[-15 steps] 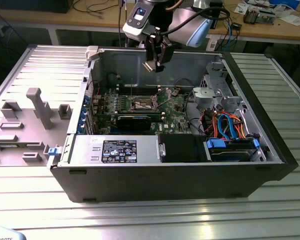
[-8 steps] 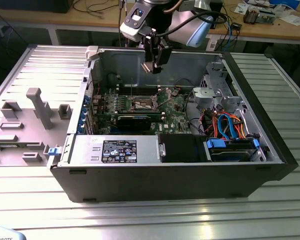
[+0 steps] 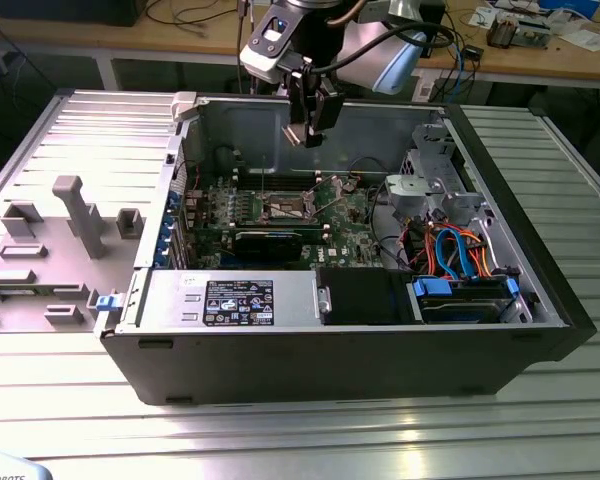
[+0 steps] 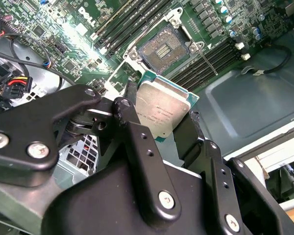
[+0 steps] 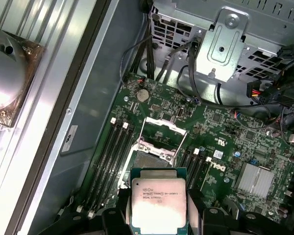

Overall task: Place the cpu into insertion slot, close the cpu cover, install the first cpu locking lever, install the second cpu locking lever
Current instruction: 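Place the cpu into insertion slot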

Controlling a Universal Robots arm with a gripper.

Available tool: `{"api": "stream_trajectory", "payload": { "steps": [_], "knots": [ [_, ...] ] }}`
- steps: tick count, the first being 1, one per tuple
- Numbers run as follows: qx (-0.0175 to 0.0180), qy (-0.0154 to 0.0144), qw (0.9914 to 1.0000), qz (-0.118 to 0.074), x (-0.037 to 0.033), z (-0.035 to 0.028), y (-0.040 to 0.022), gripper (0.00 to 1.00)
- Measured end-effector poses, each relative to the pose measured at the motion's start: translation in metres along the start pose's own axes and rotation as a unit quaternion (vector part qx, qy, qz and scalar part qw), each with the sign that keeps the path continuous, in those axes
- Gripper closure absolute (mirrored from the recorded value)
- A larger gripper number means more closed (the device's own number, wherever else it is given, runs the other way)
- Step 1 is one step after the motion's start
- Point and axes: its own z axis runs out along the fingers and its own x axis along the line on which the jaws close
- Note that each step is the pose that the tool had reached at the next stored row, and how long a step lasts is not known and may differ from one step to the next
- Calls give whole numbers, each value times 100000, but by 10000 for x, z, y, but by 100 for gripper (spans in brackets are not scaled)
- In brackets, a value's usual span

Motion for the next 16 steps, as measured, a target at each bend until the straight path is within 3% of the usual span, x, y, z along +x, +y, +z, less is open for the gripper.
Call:
{"api": "stream_trajectory", "payload": {
  "steps": [5,9,11,13,16],
  "knots": [
    [-4,-3,100000,165,0,1,0,46],
    [-106,-127,99963,2720,-1,12,0,46],
    [-227,-272,99833,5770,-1,23,-1,46],
    [-326,-397,99613,8776,-2,35,-2,46],
    [-349,-534,99303,11767,-3,75,-4,46]
  ]
}}
